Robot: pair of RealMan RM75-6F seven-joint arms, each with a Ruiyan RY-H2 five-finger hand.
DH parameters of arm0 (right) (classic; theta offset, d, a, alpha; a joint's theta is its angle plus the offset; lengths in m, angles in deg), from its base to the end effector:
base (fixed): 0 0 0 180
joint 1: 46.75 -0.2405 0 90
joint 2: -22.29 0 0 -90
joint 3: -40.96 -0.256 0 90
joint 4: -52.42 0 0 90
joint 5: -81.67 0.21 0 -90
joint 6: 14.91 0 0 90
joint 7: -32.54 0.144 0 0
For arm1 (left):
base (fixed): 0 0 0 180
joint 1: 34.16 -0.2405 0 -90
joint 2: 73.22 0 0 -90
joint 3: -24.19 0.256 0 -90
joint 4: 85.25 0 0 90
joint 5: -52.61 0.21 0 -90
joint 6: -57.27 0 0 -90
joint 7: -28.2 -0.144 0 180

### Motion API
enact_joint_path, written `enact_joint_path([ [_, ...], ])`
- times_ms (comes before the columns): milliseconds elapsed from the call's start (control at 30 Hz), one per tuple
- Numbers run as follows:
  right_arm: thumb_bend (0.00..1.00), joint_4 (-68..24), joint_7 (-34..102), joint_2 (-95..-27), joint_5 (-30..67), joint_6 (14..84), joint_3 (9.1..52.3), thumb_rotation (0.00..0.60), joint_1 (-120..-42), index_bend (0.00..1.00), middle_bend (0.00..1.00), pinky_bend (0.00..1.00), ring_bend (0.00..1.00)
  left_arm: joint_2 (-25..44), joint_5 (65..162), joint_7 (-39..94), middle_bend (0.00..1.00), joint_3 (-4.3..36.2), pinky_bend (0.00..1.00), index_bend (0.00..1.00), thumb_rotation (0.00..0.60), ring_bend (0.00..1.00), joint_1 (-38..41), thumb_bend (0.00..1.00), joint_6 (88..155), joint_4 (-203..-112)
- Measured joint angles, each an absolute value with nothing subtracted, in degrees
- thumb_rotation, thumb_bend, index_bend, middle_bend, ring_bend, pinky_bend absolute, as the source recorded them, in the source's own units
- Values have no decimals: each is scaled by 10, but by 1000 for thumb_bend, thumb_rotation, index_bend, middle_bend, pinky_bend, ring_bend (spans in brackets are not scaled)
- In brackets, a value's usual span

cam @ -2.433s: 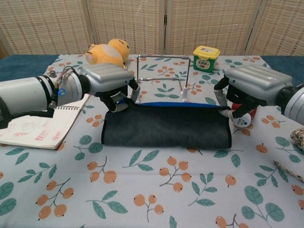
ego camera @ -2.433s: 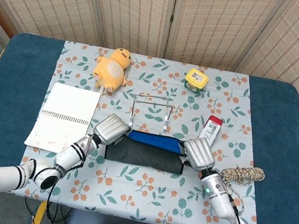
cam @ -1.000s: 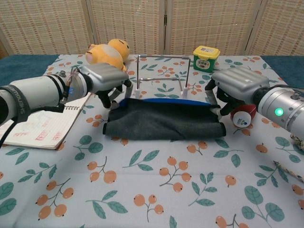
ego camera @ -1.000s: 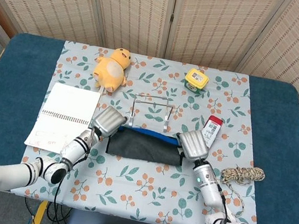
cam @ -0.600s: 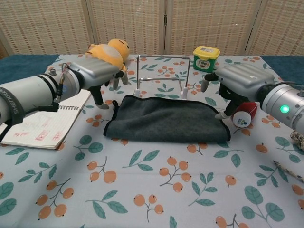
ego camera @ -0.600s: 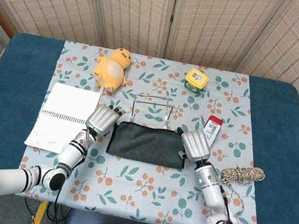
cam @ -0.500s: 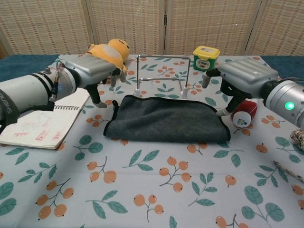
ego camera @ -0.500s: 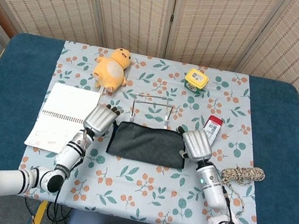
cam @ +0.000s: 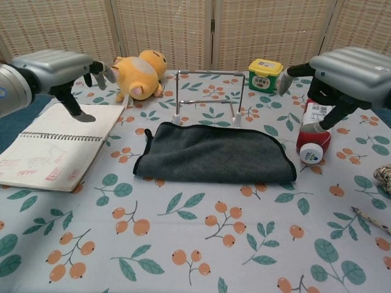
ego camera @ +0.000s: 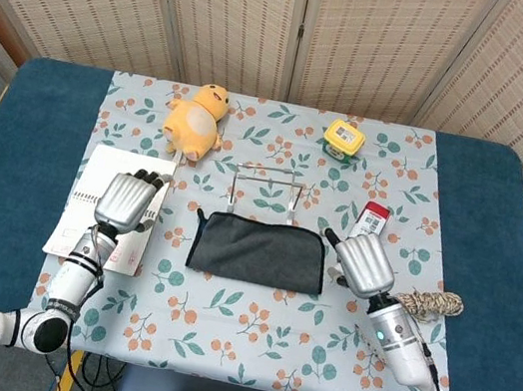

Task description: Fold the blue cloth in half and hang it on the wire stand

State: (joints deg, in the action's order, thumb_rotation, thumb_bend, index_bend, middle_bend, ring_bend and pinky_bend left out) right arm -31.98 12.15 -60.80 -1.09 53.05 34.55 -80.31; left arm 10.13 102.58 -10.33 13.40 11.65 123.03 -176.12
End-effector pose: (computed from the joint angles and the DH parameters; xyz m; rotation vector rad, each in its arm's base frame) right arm -0.1826 -0.3140 0.0335 1.8366 -0.5789 0.9766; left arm -0.1457 0.3642 0.0343 -1.6991 -0.7331 -0.7596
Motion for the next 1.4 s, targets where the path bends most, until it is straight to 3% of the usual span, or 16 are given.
enact_joint_path([
  [267,165,-332,168,-562,-74,569,386,600,-772,379,895,954,807,39,1083,-47,286,156,481,204,600,273,50,180,1295,-1821],
  [667,165,-307,176,-544,-113,574,406,600,-761,423,880,954,798,-22,1168,29,284,191,466,206,600,273,-41,180,1372,-1858],
  [1400,88,-213,180,-606,-141,513,410,600,-794,453,887,954,800,-65,1254,77,282,218,442,213,600,265,-132,180,1414,-1879],
])
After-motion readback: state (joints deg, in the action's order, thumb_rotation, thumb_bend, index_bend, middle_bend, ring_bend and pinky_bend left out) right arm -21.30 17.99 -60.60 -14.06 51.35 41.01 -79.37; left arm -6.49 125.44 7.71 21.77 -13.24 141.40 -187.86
